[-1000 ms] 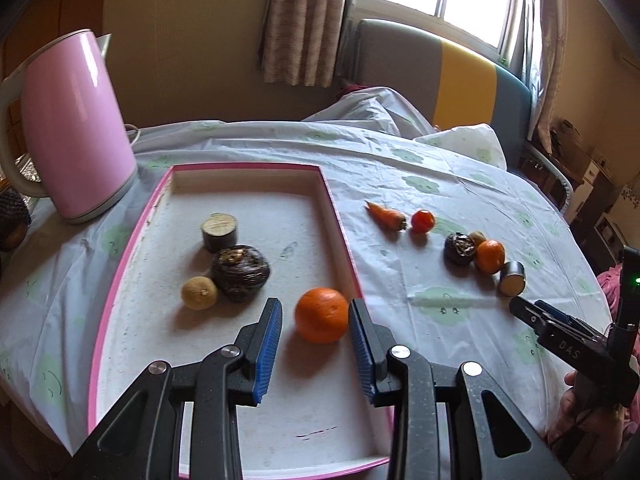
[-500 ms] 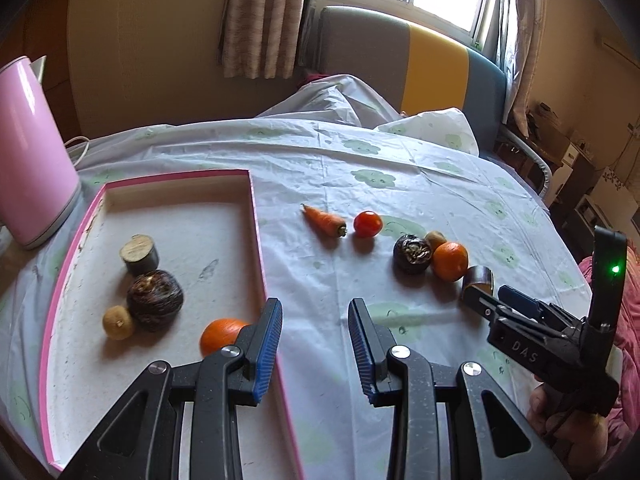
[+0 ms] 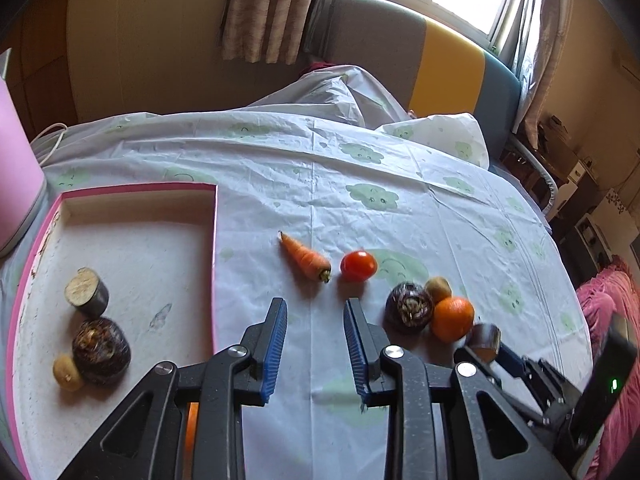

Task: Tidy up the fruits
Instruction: 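Grasp the bark-covered log slice with right tool while left tool approaches the carrot, then close the left tool around the carrot, then lift the carrot with the left tool toward the tray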

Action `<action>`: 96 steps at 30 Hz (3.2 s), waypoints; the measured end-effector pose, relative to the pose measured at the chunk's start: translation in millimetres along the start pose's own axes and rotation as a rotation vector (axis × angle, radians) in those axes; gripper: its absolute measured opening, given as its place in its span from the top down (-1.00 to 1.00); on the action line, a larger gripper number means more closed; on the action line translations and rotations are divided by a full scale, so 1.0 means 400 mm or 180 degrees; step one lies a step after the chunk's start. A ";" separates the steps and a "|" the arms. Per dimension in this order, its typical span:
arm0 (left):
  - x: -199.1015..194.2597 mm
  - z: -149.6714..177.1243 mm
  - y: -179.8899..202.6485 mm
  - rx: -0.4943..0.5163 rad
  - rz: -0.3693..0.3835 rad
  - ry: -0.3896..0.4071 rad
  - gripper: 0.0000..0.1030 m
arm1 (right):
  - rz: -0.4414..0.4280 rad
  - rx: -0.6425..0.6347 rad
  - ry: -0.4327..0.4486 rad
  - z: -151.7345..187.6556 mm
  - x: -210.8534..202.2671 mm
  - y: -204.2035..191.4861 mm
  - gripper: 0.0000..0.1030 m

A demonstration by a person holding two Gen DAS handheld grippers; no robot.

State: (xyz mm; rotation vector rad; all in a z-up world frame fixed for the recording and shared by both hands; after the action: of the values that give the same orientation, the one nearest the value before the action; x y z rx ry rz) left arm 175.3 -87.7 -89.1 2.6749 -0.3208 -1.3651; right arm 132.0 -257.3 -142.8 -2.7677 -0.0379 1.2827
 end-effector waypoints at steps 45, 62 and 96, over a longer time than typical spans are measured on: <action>0.015 0.219 0.114 0.0673 0.0230 -0.0102 0.50 | -0.0372 0.0261 -0.0043 0.046 -0.055 0.018 0.15; -0.092 0.173 0.088 0.0517 0.0409 0.0144 0.81 | -0.0209 0.0109 -0.0038 0.060 -0.062 -0.011 0.16; -0.050 0.174 0.065 0.0868 0.0329 -0.0173 0.61 | -0.0186 -0.0021 0.0015 0.058 -0.056 -0.016 0.16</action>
State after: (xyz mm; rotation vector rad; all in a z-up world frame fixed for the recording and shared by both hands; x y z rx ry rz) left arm 104.0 -108.9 -108.8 2.7882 -0.6878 -1.4590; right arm 99.8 -250.7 -140.0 -2.7535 -0.1218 1.2642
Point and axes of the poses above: each gripper's, at about its wrist camera, not at the fingertips, and x roughly the way its jaws point, y to its right, z to its underside, the point moved 8 cm from there along x, roughly the way its jaws point
